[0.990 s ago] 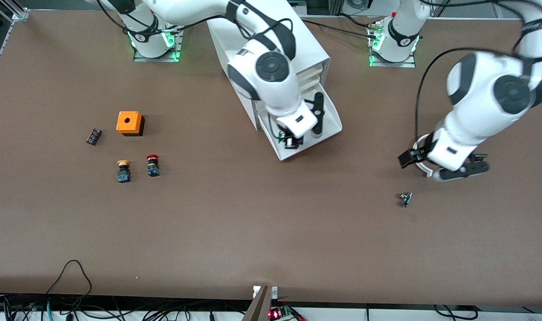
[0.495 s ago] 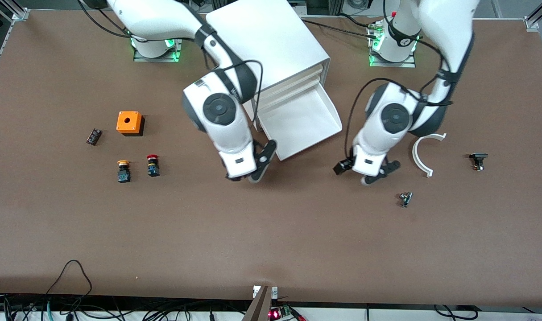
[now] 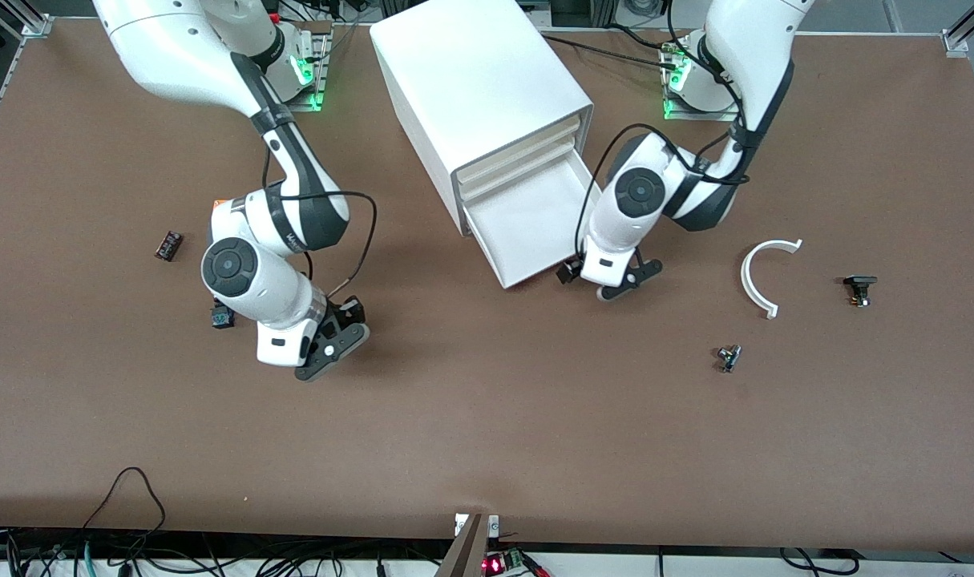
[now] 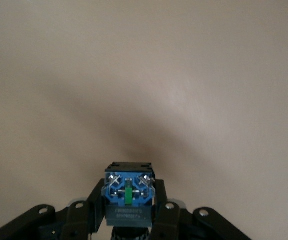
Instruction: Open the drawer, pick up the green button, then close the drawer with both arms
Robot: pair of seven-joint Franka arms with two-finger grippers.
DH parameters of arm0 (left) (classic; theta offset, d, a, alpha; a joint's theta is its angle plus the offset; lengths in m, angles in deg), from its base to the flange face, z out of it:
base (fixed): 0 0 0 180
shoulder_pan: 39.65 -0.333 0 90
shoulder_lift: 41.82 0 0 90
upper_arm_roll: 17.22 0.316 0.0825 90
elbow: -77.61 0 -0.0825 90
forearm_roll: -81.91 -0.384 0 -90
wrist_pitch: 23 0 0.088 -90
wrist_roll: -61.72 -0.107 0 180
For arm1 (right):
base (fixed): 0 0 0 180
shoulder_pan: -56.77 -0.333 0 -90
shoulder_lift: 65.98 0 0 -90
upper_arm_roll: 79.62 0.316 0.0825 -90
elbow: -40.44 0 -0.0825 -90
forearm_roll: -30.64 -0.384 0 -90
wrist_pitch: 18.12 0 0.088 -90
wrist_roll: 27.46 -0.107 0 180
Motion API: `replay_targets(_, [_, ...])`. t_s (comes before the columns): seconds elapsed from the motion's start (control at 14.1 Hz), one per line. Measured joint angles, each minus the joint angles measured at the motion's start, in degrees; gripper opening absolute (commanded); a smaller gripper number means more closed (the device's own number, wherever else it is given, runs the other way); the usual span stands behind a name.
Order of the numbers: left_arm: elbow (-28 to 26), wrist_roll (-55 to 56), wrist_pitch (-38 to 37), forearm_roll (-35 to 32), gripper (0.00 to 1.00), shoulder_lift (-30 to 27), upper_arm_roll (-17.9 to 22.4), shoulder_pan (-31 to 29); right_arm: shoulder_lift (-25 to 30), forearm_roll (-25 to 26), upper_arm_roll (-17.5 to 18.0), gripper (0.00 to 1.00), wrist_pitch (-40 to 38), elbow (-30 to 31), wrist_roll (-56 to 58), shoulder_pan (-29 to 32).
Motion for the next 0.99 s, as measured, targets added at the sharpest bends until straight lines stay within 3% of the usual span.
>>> replay_targets(0.28, [-2.66, -0.02, -0.09, 0.00, 1.00, -0.85, -6.05, 0.11, 1.42, 1.07, -0.75, 0.21, 0.34, 7.18, -13.79, 0.02])
replay_targets(0.64, [-5.44, 0.02, -0.62, 0.00, 1.00, -1.99, -13.68, 0.31, 1.95, 9.91, -0.79, 0.24, 3.07, 14.88, -32.65, -0.01])
replay_targets(0.71, [-5.52, 0.02, -0.62, 0.00, 1.00, -2.18, -13.86, 0.27, 1.96, 10.79, -0.78, 0.40, 3.31, 15.43, -35.02, -0.02])
replay_targets(0.78, [-5.52, 0.02, -0.60, 0.00, 1.00, -2.51, -13.76, -0.08, 1.97, 11.10, -0.79, 0.99, 3.39, 15.66, -36.30, -0.02])
replay_targets(0.99, [-5.02, -0.06, -0.03, 0.00, 1.00, -5.55, -13.21, -5.09, 2.50, 11.11, -0.87, 1.00, 3.68, 15.56, -40.16, 0.00])
